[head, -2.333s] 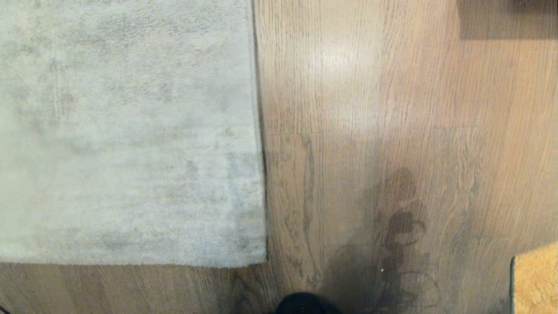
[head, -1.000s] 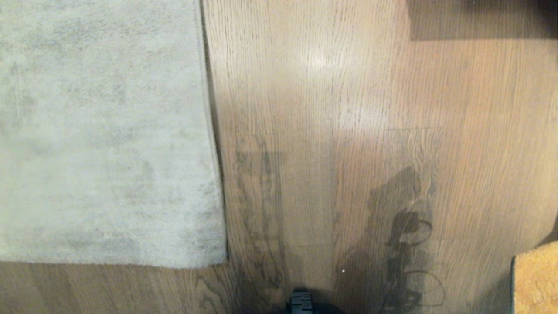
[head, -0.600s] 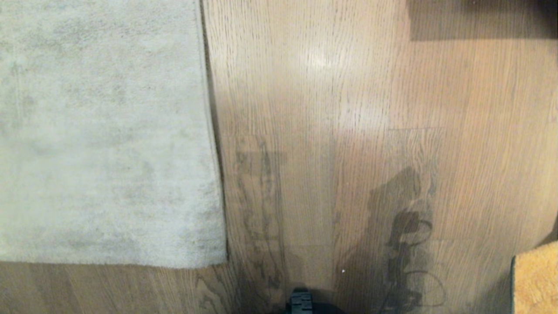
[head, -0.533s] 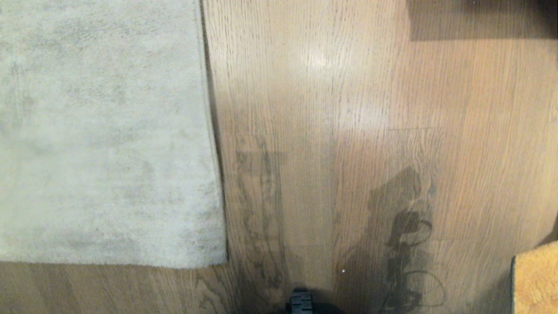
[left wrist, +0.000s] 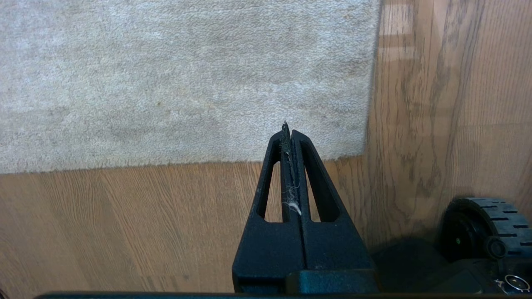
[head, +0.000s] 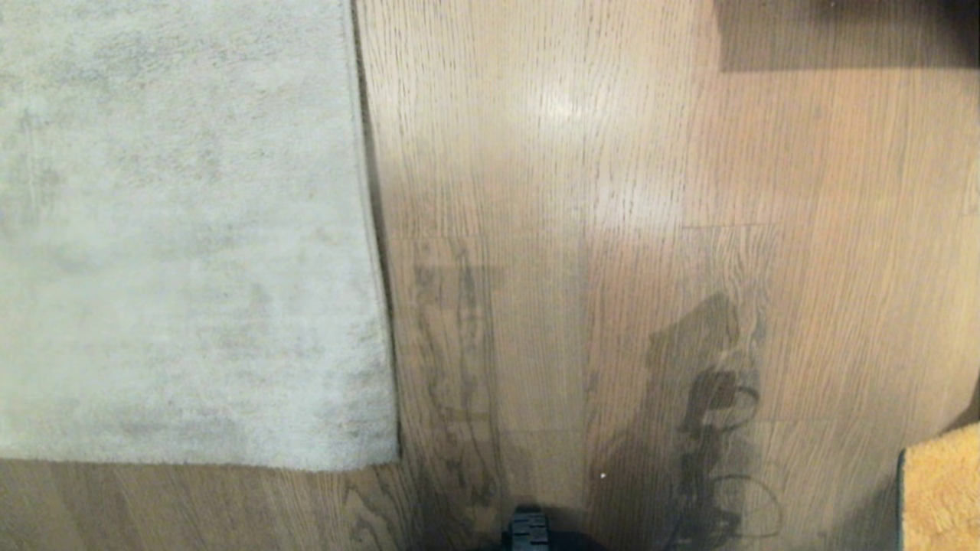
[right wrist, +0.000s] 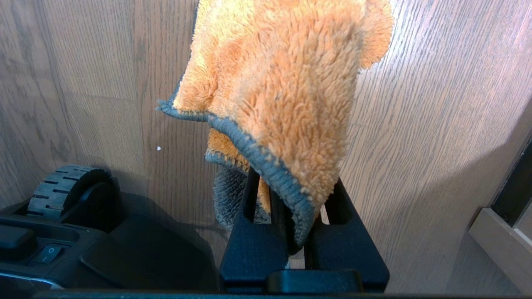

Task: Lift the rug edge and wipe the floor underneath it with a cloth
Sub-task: Put down the rag

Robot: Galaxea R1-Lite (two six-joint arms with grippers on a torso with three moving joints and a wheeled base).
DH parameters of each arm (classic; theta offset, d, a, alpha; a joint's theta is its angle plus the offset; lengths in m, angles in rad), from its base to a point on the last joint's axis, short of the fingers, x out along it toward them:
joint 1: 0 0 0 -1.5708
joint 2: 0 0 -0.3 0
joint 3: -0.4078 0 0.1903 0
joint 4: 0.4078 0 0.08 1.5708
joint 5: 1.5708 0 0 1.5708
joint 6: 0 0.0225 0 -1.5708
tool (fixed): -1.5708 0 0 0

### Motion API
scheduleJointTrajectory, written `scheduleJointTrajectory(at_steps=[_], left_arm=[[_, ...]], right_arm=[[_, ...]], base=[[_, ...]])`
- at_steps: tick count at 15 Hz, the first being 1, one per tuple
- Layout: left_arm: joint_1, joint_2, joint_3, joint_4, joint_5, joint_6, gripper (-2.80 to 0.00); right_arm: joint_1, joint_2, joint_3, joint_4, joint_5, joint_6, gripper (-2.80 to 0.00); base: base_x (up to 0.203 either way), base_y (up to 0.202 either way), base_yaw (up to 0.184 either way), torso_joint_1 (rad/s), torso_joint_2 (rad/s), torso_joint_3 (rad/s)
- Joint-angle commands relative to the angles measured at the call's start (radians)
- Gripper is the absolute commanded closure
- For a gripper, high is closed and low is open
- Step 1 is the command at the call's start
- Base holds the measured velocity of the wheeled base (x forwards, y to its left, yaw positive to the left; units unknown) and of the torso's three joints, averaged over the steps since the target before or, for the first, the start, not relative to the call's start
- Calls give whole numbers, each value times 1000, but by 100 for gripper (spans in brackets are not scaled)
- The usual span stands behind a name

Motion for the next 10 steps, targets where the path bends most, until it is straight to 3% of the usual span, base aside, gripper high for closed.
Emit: scheduleJointTrajectory(at_steps=[1,10], left_arm=[[0,0,0,0,1,0,0],[0,0,0,0,1,0,0]], right_arm=[[0,1,0,0,1,0,0],[0,1,-4,-2,2,-44,0]], base=[[0,0,0,0,0,0],[0,0,0,0,0,0]])
